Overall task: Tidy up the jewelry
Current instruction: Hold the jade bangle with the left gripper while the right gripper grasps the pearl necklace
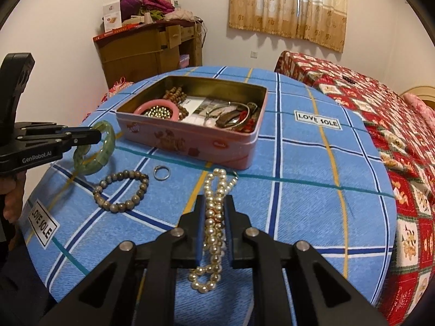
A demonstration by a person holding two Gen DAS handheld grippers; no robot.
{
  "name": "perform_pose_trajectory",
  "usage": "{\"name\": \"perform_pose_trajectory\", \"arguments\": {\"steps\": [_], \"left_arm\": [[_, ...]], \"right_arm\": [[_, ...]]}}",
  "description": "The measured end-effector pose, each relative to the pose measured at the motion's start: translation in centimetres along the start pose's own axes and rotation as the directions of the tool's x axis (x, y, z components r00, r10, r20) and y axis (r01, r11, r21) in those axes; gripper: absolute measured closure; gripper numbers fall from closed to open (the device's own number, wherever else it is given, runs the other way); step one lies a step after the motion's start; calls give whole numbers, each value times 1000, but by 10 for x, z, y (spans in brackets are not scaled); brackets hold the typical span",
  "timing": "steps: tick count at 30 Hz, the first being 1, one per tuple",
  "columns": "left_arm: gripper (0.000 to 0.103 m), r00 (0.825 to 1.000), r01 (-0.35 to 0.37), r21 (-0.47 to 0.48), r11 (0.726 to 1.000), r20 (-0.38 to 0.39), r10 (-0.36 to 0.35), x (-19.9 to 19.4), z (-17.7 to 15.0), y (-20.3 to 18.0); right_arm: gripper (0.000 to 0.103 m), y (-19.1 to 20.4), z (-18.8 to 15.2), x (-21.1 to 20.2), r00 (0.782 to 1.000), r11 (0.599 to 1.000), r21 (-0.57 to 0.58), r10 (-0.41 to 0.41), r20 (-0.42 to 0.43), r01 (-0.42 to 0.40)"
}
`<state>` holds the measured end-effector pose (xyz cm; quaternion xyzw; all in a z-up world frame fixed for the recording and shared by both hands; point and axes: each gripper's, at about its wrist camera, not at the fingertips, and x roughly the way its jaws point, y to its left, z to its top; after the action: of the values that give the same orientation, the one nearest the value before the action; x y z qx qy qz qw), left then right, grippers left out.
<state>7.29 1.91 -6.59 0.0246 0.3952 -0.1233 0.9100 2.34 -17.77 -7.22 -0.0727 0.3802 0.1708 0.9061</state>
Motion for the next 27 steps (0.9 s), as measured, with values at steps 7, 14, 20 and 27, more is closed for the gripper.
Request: {"name": "perform_pose_trajectory", "arguments": {"steps": [7, 14, 20, 27], "left_arm": [[97, 1000, 0, 3, 1000, 18, 0, -9, 3, -2], [97, 999, 1, 4, 1000, 44, -1, -17, 8, -5], [97, 998, -6, -5, 1000, 62, 6, -22, 12, -5], [97, 997, -7, -10, 1000, 74, 8, -25, 13, -6]], "right_arm": [[88, 1, 5, -9, 1000, 1000, -5, 2, 26, -2], [88, 2, 9, -17, 999, 1000, -10, 2, 54, -1], [88, 2, 11, -21, 998, 1000, -12, 5, 69, -4], [88, 3, 12, -22, 997, 1000, -13, 8, 77, -7]]}}
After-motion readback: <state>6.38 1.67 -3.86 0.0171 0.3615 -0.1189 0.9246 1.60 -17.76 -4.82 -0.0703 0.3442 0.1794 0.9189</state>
